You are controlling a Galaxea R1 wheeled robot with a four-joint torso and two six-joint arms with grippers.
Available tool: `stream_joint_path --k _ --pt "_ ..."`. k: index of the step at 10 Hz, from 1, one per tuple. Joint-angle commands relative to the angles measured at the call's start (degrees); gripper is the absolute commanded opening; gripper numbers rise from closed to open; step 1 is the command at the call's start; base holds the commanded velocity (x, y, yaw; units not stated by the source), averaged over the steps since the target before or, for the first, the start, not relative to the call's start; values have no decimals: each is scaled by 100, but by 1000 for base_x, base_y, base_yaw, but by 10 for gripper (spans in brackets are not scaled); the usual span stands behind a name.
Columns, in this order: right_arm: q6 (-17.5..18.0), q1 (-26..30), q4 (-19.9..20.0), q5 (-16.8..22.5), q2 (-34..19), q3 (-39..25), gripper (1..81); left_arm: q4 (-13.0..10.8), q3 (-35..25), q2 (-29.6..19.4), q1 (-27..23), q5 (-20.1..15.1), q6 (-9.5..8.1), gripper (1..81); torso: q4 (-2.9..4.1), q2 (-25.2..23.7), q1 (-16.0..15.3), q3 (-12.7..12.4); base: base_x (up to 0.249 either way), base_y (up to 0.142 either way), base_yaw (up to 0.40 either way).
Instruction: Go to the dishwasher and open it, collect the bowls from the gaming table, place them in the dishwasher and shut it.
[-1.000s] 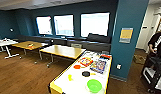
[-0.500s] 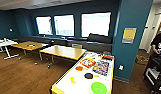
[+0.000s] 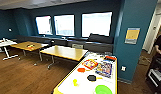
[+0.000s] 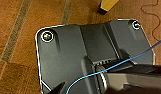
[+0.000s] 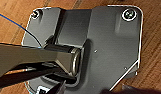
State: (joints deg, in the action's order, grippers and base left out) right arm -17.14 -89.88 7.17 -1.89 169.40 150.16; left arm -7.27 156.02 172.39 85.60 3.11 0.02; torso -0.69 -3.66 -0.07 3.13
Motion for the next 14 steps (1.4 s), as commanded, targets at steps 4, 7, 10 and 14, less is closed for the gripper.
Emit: stream_joint_path --k 4,7,10,14 --pt "-26 264 -49 321 -27 3 811 15 -1 -20 -303 -258 24 811 0 0 0 0 102 98 0" --pt "-26 264 -49 321 -27 4 811 6 -1 -19 -303 -258 24 811 0 0 0 0 102 92 0" --pt "-26 273 -58 321 -27 12 811 -3 -1 -20 -303 -258 24 811 0 2 -2 0 102 30 0" --pt "-26 282 -58 321 -27 3 811 15 -1 -20 -303 -258 24 811 0 2 -2 0 58 0 0"
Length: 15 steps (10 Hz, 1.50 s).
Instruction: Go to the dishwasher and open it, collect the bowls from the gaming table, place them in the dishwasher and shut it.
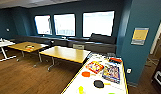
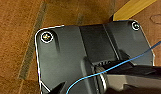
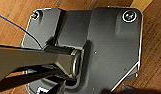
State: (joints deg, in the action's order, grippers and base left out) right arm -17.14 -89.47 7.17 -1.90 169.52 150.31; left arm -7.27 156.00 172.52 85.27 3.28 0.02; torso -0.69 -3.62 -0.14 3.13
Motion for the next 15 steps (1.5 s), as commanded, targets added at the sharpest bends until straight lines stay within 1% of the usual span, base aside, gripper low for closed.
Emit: stream_joint_path --k 1,12,15 --pt "-26 231 -49 322 -39 -3 811 23 1 -33 -270 -275 24 811 0 0 0 0 0 0 0" --pt "-26 205 -49 322 -39 -11 811 32 1 -42 -270 -284 15 811 0 0 6 0 0 0 0" --pt "-26 205 -49 322 -39 -3 811 32 1 -42 -270 -284 6 811 0 5 0 2 -66 0 0"
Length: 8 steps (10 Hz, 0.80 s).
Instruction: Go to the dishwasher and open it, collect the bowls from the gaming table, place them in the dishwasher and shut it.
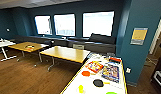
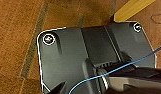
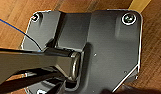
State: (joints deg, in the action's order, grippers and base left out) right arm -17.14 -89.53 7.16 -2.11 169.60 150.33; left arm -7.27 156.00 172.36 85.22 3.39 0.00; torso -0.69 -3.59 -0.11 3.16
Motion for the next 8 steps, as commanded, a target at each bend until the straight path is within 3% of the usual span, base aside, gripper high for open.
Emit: stream_joint_path --k 1,8 --pt "-26 220 -48 343 -46 -5 811 32 1 -35 -265 -295 9 811 0 2 0 0 -67 0 0" --pt "-26 229 -56 343 -28 -5 811 32 1 -26 -265 -295 9 811 0 -2 11 -2 -68 0 0"
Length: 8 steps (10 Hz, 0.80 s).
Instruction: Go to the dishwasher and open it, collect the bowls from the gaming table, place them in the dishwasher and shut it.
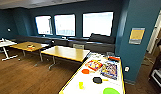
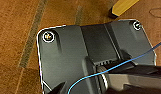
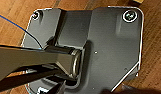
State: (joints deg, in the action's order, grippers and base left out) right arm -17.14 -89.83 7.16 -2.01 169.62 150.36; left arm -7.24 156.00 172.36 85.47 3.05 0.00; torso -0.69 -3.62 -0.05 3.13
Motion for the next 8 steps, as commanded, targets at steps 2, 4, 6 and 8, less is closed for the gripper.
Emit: stream_joint_path --k 2,4,6,8 --pt "-35 268 -56 333 -31 -8 811 21 1 -26 -289 -261 9 811 0 -2 5 0 -70 0 0" --pt "-35 276 -56 333 -31 -8 811 21 1 -26 -289 -261 9 811 0 -2 5 0 -69 0 0" --pt "-35 277 -56 333 -31 -8 811 21 1 -26 -289 -261 9 811 0 -2 5 0 -69 0 0" --pt "-35 268 -56 333 -31 -8 811 21 1 -26 -289 -261 9 811 0 -2 5 0 -70 0 0"
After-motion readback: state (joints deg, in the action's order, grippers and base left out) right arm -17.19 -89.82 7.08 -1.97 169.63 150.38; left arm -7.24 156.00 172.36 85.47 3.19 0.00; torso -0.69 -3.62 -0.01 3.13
